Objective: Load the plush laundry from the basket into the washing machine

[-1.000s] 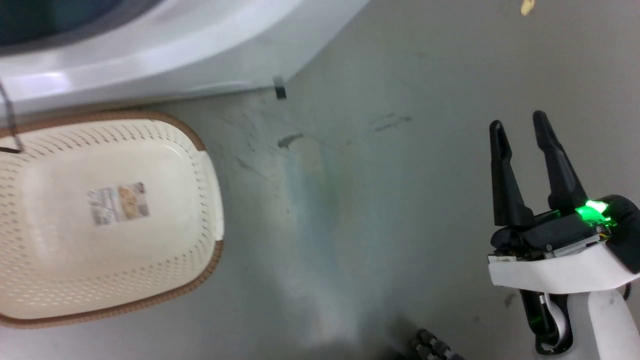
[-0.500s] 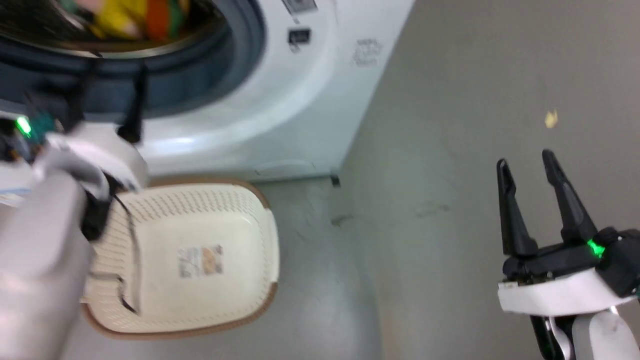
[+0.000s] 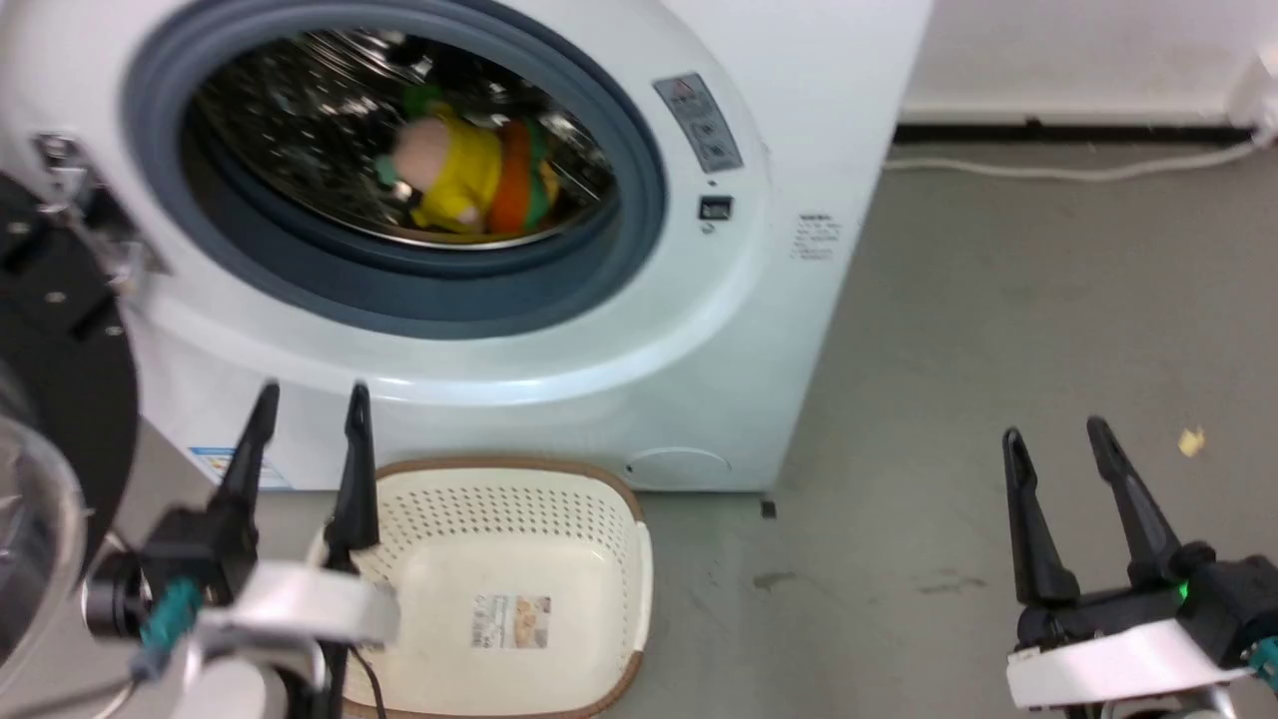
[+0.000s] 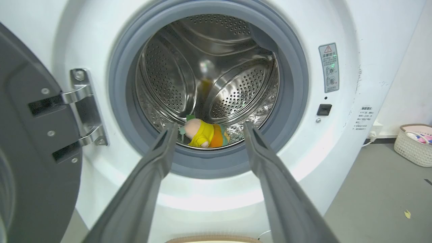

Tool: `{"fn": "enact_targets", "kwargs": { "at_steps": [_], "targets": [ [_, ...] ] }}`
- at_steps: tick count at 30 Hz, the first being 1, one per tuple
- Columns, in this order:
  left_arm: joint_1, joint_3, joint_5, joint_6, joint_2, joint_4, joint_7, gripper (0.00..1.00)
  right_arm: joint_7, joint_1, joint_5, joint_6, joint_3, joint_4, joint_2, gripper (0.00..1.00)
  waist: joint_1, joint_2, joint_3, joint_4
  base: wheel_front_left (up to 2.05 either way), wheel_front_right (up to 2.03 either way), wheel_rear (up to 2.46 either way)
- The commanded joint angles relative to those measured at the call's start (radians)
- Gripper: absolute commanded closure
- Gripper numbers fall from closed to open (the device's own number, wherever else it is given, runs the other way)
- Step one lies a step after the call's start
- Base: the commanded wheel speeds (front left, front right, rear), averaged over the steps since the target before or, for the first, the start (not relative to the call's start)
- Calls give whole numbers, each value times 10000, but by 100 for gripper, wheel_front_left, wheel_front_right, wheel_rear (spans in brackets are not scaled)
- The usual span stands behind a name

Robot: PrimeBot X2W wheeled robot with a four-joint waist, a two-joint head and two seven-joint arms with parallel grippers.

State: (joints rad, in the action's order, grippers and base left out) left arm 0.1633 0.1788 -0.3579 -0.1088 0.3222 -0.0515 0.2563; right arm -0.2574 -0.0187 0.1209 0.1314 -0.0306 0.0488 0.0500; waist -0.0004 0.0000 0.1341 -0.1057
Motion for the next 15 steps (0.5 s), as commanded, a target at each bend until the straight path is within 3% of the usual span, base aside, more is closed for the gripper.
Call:
{"fn": "enact_targets", "kwargs": {
  "at_steps": [1, 8, 15],
  "targets": [
    [-368, -114, 175, -59, -185, 203, 53, 0, -44, 191, -88, -7, -24, -86, 2, 0, 4, 0, -343, 300, 0, 0, 0],
    [-1813, -303, 1048, 94, -880, 371, 54, 0, -44, 576, -72, -7, 74, -520, 2, 0, 4, 0, -676, 440, 0, 0, 0],
    [-2156, -281, 1592, 393, -1264, -453, 54, 0, -44, 849, -56, -7, 139, -842, 2, 0, 4, 0, -979, 597, 0, 0, 0]
  ]
}}
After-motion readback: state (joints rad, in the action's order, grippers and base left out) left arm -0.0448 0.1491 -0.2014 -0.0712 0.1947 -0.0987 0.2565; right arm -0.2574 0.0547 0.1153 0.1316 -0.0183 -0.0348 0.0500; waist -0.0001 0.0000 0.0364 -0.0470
